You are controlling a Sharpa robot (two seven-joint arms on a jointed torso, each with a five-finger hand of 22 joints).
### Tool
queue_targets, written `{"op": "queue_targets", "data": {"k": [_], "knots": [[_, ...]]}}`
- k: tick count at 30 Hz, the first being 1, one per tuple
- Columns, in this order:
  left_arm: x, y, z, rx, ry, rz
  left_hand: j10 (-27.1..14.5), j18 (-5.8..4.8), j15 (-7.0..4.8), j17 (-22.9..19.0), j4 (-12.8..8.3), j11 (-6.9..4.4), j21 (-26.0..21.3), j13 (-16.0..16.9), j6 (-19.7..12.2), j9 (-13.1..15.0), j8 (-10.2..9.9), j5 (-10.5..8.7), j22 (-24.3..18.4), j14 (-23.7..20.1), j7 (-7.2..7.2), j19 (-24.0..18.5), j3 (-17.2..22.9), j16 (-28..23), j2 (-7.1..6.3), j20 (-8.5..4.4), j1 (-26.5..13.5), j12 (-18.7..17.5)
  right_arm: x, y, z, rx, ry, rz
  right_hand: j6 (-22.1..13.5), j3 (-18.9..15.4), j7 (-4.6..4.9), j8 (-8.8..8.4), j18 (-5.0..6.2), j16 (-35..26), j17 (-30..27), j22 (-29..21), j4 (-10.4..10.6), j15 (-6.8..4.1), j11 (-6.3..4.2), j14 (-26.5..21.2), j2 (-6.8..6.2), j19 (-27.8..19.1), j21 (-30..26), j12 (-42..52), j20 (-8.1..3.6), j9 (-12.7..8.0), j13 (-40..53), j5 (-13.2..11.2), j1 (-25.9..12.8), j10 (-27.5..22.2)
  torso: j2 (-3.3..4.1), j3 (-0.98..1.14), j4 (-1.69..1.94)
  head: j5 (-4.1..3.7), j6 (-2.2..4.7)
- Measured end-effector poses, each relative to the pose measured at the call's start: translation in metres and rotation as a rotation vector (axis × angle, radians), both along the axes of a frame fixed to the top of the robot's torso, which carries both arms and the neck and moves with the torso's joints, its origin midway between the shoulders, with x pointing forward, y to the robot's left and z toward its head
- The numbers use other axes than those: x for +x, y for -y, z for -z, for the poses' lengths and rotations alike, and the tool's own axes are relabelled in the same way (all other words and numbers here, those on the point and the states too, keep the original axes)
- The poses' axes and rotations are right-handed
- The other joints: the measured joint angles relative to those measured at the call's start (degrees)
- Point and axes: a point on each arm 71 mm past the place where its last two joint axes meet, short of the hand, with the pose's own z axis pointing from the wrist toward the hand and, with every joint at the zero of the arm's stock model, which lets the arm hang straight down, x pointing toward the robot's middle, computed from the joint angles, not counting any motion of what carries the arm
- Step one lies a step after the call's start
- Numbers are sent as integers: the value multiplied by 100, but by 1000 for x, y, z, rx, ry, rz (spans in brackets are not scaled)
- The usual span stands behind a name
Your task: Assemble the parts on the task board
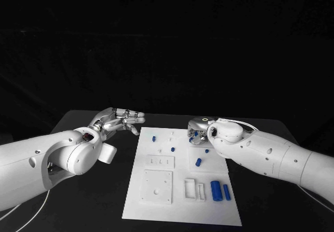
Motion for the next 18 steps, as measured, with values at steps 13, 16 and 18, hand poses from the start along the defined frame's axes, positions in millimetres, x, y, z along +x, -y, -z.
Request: {"op": "queue_targets", "data": {"k": [13, 16, 18], "knots": [[0, -1, 0, 1, -1, 0, 0, 0, 0, -17, 24, 0, -26, 0, -21, 0, 0, 0, -16, 0, 21, 0, -23, 41, 0, 0, 0, 0, 1, 1, 0, 0, 6, 3, 573, 211, -133, 27, 29, 56, 37, 922, -27, -119, -231, -38, 132, 83, 867, -1, -126, 71, 15, -288, 68, 743, 24, -6, 1, -4, 8], [0, -1, 0, 1, -1, -1, 0, 0, 0, -17, 24, 0, -26, 0, -21, 0, 0, 0, -15, 0, 21, 0, -23, 41, 0, 0, 0, 0, 1, 1, 0, -2, 9, 3, 573, 253, -133, 27, 0, 56, 55, 1085, -68, -120, -225, -38, 161, 42, 934, -2, -167, 78, 17, -328, 98, 752, 29, -7, 1, -4, 13], [0, -1, 0, 1, -2, -1, 0, 0, 0, -17, 24, 0, -26, -1, -21, 0, 0, 0, -15, 0, 21, 0, -23, 41, 0, 0, 0, 0, 1, 1, -1, -3, 12, 4, 585, 269, -145, 27, -3, 56, 68, 1194, -85, -120, -232, -38, 162, 42, 934, -5, -167, 79, 17, -332, 98, 784, 34, -7, 3, -8, 15]]}}
